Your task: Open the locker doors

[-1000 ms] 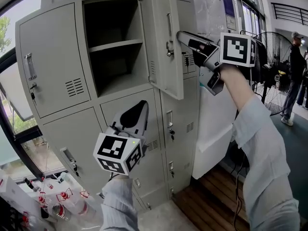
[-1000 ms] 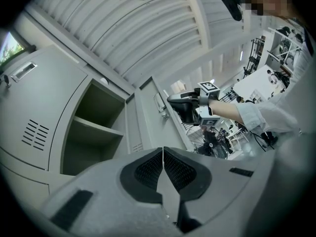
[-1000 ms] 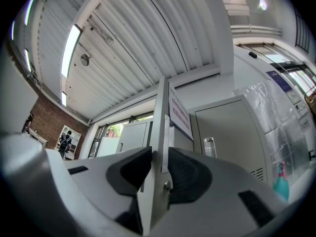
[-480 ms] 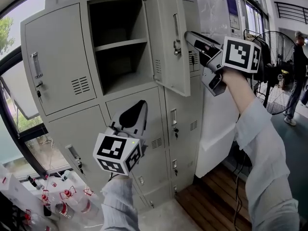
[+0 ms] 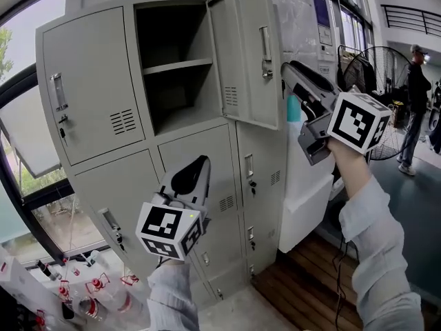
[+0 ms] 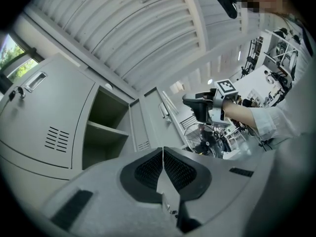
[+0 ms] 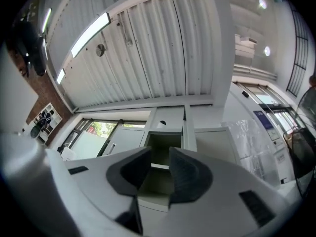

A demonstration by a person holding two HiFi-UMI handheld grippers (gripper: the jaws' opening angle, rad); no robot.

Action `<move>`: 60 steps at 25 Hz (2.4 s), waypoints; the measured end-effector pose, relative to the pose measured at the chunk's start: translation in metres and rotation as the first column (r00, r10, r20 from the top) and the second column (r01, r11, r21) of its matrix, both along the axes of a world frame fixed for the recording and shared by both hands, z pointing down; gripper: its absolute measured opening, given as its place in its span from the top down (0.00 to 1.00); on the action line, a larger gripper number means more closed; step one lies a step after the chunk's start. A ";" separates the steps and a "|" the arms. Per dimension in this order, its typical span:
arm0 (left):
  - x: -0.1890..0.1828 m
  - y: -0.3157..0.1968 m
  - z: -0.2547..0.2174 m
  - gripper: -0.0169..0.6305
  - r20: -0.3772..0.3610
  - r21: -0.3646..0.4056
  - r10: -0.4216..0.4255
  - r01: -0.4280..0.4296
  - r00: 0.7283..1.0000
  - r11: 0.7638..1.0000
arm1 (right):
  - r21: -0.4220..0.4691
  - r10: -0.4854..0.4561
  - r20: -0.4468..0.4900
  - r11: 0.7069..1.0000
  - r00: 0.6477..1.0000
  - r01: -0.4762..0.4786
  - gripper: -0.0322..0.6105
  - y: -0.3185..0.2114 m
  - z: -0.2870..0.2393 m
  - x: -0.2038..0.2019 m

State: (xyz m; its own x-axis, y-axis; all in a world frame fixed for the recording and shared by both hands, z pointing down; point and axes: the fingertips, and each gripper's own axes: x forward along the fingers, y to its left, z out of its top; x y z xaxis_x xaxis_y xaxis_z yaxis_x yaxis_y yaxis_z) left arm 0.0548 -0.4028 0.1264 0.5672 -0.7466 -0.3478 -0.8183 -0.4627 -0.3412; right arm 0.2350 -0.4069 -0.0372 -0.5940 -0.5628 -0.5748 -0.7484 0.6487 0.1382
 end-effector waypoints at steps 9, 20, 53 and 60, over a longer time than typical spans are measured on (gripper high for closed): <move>-0.055 0.053 0.043 0.95 0.003 -0.045 0.042 -0.042 0.999 0.998 | -0.034 0.062 -0.041 0.997 0.997 -0.063 0.79 0.056 0.100 -0.064; -0.143 0.114 0.106 0.95 -0.014 -0.124 0.014 -0.015 1.000 0.992 | -0.123 0.000 -0.099 0.992 0.995 -0.013 0.95 0.105 0.215 -0.183; -0.354 0.145 0.105 0.95 -0.062 -0.108 -0.256 0.248 0.965 0.963 | -0.131 -0.317 -0.168 0.946 0.933 0.298 0.95 0.106 0.226 -0.427; -0.399 0.115 0.071 0.95 -0.049 -0.050 -0.313 0.310 0.949 0.949 | -0.072 -0.345 -0.164 0.938 0.924 0.338 0.95 0.072 0.187 -0.468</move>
State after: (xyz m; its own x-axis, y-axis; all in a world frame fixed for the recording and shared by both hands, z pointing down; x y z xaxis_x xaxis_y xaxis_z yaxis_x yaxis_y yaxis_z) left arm -0.3439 -0.2881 0.1974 0.2848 -0.8973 -0.3371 -0.9409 -0.1946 -0.2770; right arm -0.2335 -0.3347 0.1499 -0.8416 -0.3298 -0.4277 -0.4479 0.8686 0.2117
